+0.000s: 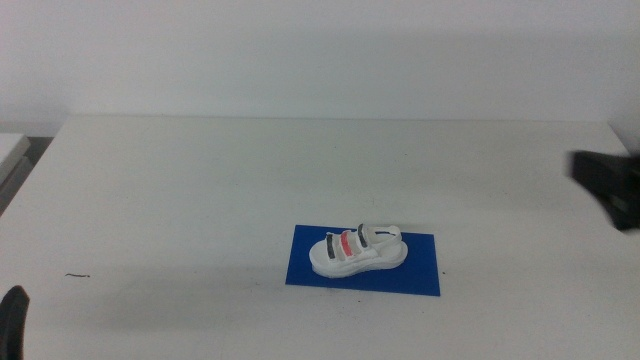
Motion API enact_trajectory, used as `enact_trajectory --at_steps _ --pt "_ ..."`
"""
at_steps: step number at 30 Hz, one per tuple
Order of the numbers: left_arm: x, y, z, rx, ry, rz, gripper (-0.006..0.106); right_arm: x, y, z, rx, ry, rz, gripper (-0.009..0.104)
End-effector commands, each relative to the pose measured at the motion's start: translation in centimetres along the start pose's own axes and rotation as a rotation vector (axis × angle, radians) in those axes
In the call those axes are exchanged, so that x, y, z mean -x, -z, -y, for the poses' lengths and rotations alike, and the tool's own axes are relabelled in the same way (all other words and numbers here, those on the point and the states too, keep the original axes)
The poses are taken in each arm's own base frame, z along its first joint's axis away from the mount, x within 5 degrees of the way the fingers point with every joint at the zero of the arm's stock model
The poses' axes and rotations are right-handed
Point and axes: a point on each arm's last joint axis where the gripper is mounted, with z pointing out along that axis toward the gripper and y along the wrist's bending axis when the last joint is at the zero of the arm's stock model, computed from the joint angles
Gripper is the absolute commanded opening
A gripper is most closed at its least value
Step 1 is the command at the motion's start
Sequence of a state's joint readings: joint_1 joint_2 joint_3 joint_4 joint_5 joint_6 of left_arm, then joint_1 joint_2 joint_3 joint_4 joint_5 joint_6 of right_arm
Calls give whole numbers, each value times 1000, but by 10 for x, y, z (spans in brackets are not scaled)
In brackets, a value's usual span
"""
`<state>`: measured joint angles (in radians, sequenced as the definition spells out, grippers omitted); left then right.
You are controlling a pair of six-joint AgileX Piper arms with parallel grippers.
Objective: Use one arm to grab the shoe from the table and place it on the mat.
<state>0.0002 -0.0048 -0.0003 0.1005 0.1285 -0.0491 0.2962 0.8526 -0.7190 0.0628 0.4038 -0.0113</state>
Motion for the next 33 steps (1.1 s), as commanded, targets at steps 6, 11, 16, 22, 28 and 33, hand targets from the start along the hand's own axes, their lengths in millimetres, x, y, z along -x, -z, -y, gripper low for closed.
enact_trajectory --at_steps 6,11,16,22,28,33 --pt "1 0 0 -2 5 8 94 -80 45 23 -191 5 435 93" --pt "1 0 0 -2 5 8 94 -118 51 22 -198 2 469 93" --pt "1 0 0 -2 5 8 94 -143 51 21 -205 43 484 93" --pt "1 0 0 -2 5 8 94 -159 52 20 -211 65 485 93" --pt "1 0 0 -2 5 8 94 -164 55 19 -217 76 471 93" --pt "1 0 0 -2 5 8 94 -164 56 19 -217 76 475 93"
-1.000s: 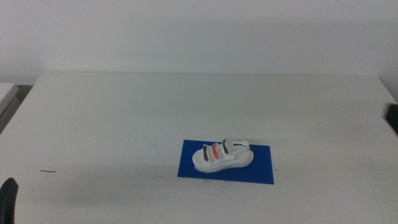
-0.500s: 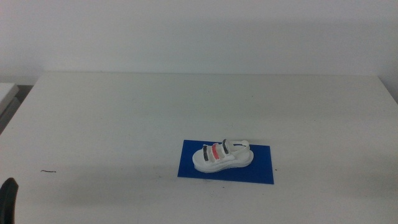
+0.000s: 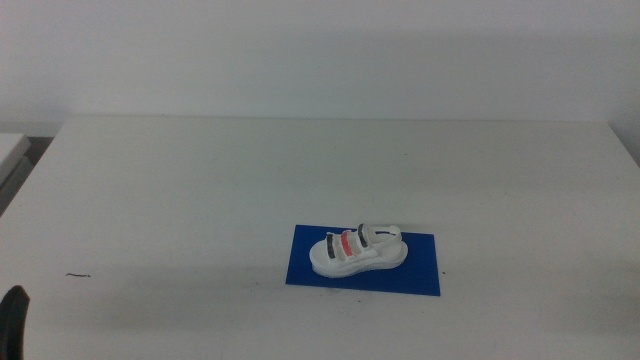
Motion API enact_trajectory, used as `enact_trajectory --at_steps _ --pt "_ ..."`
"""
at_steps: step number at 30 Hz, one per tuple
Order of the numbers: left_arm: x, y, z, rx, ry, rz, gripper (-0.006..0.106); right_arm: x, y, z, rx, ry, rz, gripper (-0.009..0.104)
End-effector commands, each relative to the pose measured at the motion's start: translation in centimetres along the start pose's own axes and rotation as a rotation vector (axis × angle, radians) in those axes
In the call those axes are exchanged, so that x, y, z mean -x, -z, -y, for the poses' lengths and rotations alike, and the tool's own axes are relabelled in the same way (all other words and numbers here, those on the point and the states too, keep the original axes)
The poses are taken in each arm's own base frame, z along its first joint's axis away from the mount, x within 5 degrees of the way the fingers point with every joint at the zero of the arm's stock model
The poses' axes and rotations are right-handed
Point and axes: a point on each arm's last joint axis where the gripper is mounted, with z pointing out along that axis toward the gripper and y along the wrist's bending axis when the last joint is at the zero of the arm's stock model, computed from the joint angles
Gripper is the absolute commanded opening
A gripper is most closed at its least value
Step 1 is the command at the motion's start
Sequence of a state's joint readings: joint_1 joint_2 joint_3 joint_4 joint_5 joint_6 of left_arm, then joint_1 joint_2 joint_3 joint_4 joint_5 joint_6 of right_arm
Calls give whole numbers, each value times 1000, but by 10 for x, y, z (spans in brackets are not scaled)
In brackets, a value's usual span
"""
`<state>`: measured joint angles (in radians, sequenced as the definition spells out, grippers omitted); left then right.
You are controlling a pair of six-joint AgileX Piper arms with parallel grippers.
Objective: Use one arm to grab the shoe from the table and place it on the mat.
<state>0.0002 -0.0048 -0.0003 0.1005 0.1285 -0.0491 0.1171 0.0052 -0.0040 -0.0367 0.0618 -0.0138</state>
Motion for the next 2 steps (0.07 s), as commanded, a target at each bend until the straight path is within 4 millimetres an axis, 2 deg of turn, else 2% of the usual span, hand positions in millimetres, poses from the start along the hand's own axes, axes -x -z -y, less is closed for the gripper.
enact_trajectory --at_steps 1,2 --pt "1 0 0 -2 5 8 94 -1 0 0 -9 16 3 93" --pt "1 0 0 -2 5 8 94 -1 0 0 -9 16 3 93"
